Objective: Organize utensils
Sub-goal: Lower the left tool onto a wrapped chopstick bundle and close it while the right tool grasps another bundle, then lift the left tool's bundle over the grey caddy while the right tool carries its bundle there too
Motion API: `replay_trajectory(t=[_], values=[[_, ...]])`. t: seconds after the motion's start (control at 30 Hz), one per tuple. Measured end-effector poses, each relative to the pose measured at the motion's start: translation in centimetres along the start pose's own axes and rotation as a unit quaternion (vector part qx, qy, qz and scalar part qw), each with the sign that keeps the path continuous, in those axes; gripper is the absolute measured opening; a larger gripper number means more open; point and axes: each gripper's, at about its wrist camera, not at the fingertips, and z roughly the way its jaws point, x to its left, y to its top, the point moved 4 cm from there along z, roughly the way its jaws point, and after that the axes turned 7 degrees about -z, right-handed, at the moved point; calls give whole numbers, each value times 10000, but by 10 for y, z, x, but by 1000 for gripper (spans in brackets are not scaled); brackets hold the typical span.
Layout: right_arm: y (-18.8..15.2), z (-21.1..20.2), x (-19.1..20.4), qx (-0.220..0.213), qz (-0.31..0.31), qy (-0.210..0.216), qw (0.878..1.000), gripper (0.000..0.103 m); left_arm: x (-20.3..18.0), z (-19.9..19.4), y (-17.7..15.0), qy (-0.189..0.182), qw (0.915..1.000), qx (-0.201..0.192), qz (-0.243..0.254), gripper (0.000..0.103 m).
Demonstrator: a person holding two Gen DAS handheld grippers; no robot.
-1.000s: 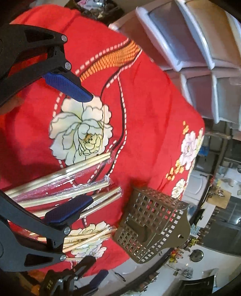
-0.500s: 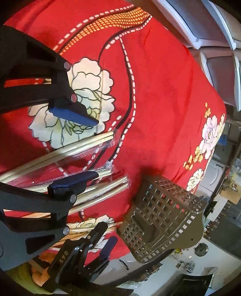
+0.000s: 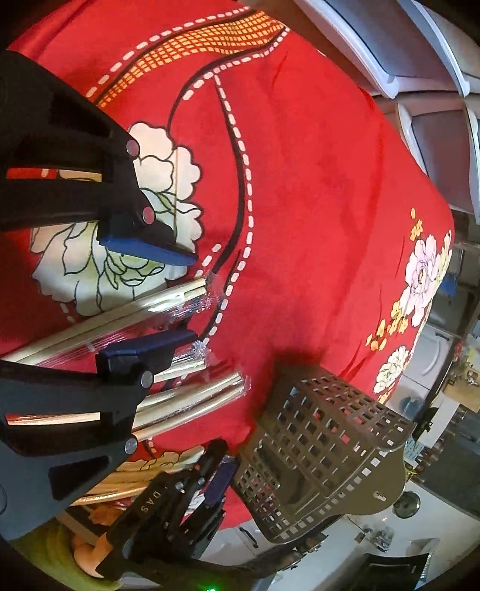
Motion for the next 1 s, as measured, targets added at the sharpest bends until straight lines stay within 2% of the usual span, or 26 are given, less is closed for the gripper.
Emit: replay_trajectory(t=[0.13, 0.37, 0.4, 0.47, 0.67, 1.0], values=[[5, -2, 6, -39, -14, 78, 10000, 10, -1, 2, 3, 113, 9999, -15, 71, 21], [11, -23, 4, -293, 124, 391, 9987, 6, -1, 6, 11, 204, 9996, 40, 193, 9], [12, -28, 3, -341, 148, 444, 9983, 5, -2, 5, 12, 149, 9997, 39, 186, 5], [12, -36, 0, -418, 189, 504, 9977, 5, -3, 2, 15, 45, 9999, 60, 147, 4], [16, -66, -7, -726, 365, 807, 9934, 4, -25, -39, 29, -307, 9980, -449, 322, 2], [25, -134, -34, -1419, 579, 1005, 9831, 3, -78, -116, 59, -844, 9847, -1315, 773, 1]])
